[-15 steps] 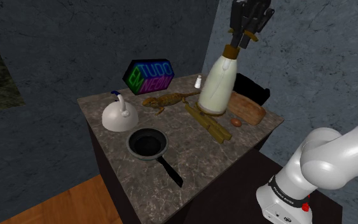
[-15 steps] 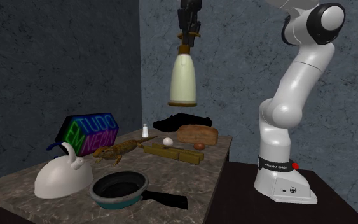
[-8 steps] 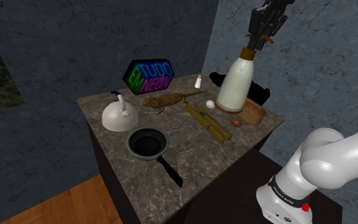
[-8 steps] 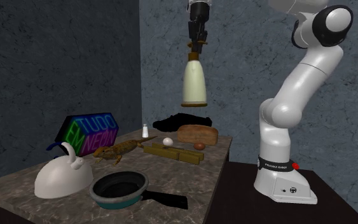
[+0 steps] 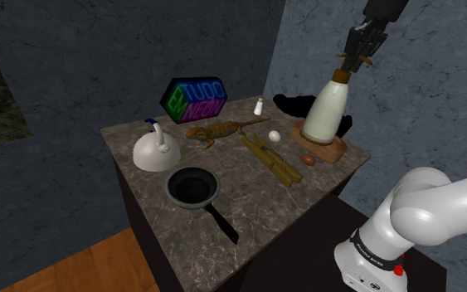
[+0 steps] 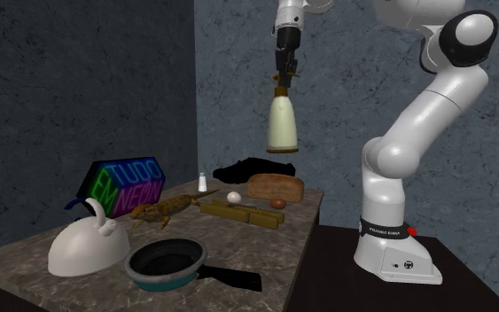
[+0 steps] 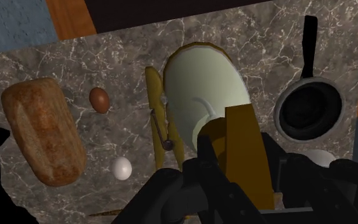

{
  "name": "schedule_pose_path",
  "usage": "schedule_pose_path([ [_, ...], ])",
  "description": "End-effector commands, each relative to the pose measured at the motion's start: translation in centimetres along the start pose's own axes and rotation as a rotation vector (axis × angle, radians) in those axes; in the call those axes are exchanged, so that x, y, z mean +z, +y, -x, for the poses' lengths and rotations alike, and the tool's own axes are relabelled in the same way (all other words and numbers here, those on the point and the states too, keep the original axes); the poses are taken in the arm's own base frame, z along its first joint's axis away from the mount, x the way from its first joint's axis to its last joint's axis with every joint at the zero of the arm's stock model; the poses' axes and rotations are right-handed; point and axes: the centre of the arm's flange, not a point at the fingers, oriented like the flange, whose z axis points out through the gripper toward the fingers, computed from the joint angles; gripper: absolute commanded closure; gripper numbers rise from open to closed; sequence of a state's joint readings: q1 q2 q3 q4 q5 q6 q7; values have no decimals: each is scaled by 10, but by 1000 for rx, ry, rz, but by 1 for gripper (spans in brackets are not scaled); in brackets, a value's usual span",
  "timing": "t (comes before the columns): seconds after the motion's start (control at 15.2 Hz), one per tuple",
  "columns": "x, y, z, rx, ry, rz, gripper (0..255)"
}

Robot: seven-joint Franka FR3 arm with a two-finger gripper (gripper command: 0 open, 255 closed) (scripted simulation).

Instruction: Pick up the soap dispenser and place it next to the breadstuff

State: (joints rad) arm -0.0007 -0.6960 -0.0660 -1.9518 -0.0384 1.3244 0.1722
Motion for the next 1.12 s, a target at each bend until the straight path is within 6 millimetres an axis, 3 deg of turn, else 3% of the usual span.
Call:
schedule_pose_path([
  [0.0,4,26,-1,-2,1,0,255],
  [1.06,36,234,-12,-2,1,0,255],
])
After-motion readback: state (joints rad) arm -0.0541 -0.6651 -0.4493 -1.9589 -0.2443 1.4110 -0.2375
